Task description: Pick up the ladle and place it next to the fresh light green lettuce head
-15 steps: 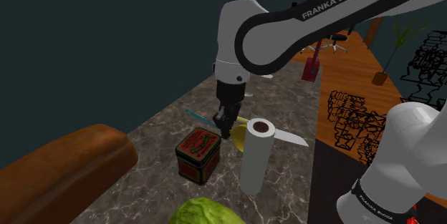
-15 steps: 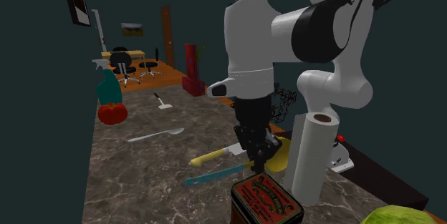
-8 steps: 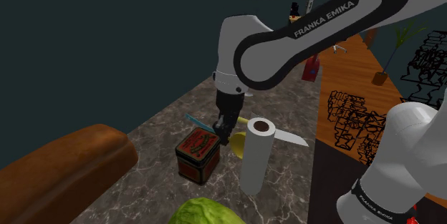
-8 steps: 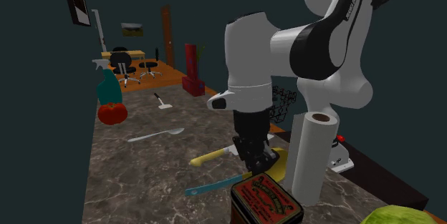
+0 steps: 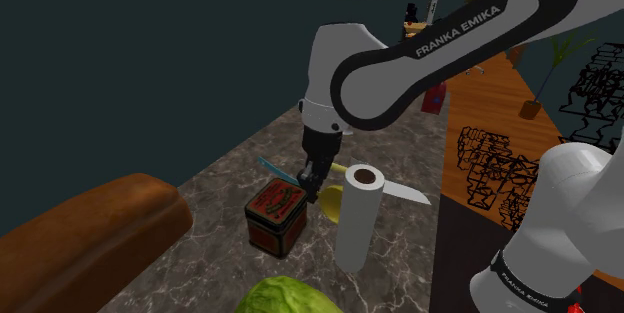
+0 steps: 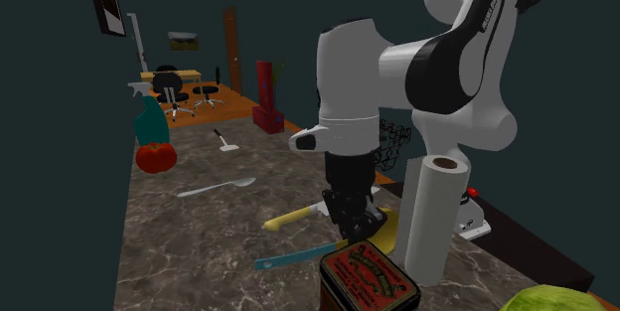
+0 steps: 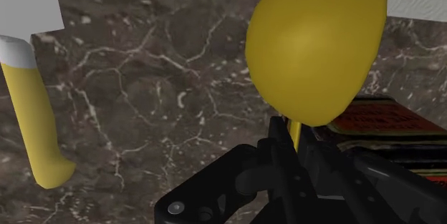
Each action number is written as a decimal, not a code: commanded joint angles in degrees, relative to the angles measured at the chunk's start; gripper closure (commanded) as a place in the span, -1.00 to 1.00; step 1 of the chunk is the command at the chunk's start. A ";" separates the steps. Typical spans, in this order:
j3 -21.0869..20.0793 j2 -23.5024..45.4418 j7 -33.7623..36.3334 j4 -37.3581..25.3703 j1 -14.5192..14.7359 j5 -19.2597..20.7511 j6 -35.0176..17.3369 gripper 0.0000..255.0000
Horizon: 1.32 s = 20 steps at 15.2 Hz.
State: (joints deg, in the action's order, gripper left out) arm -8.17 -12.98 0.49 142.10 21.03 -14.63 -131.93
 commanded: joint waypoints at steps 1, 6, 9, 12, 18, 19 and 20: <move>-0.18 4.22 0.02 0.49 -0.03 0.03 -1.19 1.00; -0.57 5.45 0.30 0.02 -0.01 0.00 -1.97 -1.00; -0.97 4.64 0.69 1.50 0.39 -0.41 -2.78 -1.00; 0.32 1.69 0.28 -1.16 -0.40 0.61 3.05 -1.00; 0.75 -0.26 0.47 -2.91 -0.73 1.10 6.79 -1.00; 0.75 -0.26 0.47 -2.91 -0.73 1.10 6.79 -1.00; 0.75 -0.26 0.47 -2.91 -0.73 1.10 6.79 -1.00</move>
State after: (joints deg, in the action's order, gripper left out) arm -7.42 -13.23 0.96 139.19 20.30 -13.53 -125.17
